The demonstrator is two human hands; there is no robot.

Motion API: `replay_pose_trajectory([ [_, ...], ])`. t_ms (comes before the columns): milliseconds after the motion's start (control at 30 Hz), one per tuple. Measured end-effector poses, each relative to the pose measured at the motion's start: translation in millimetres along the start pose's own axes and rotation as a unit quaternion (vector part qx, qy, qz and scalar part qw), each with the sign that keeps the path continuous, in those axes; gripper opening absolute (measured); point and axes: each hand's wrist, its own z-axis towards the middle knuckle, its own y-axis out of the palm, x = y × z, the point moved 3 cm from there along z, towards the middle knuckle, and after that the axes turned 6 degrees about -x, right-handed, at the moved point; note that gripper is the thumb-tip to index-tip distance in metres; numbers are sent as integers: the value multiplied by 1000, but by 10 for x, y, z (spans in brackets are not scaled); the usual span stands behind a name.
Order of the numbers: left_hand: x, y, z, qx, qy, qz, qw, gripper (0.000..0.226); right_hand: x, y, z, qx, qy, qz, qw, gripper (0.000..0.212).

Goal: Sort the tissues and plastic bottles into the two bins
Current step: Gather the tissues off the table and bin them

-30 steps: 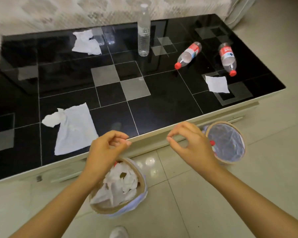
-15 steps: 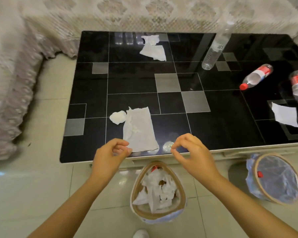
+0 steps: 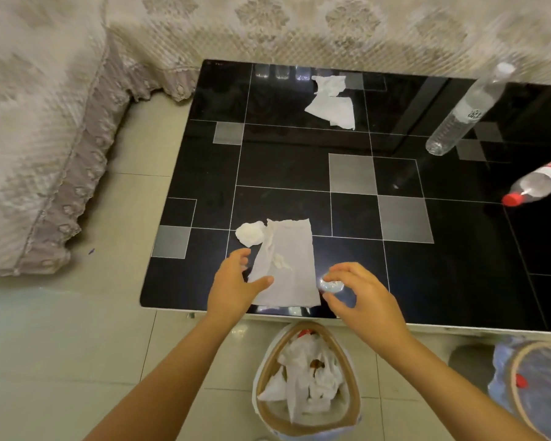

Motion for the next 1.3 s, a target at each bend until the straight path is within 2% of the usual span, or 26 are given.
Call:
replay_pose_trajectory([
  [133,77,190,301,22,30,194,980,101,137,-38,100,-32,7,-6,999,23],
  [300,69,529,513,-22,90,367,926,120,277,117,258,-61,25,7,998,30],
  [400,-20,655,569,-46,87,405,909,120,272,215,372,-81,37,6,996,37],
  [467,-21,644,633,-60,94,453,884,108,285,251,467,-83,46,2,996,38],
  [533,-30,618,681,-87,111,456,879,88,295,277,556,-83,61,10,995,36],
  [633,-22,533,743,-131,132,403,896,57,321,330,677,-72,80,39,993,32],
  [700,28,465,770,-162,158,416,881,41,313,377,751,-65,97,59,991,29],
  [767,100,389,797,-174,181,434,865,37,294,420,815,-53,107,74,990,28],
  [833,198,236,871,-130,218,434,865,35,247,432,878,-28,110,89,990,24],
  [900,256,24,973,-30,261,434,862,32,209,434,926,-5,119,105,987,20],
  [967,207,-144,1113,49,269,406,872,30,186,451,964,5,132,113,985,21],
  [1000,182,-210,1179,53,252,386,886,30,174,462,982,7,135,115,984,21],
  [1033,146,-248,1233,38,225,355,907,34,160,476,999,7,137,115,984,21],
  [1100,41,-226,1292,-19,177,302,936,56,123,504,1029,7,140,114,984,21],
  [1133,-7,-191,1293,-41,181,310,932,70,102,519,1048,8,139,112,984,22],
  [1200,-76,-98,1258,-62,217,368,902,87,67,544,1094,12,133,105,985,23],
  [1300,-140,10,1262,-39,273,433,858,80,46,571,1177,5,130,97,987,26],
])
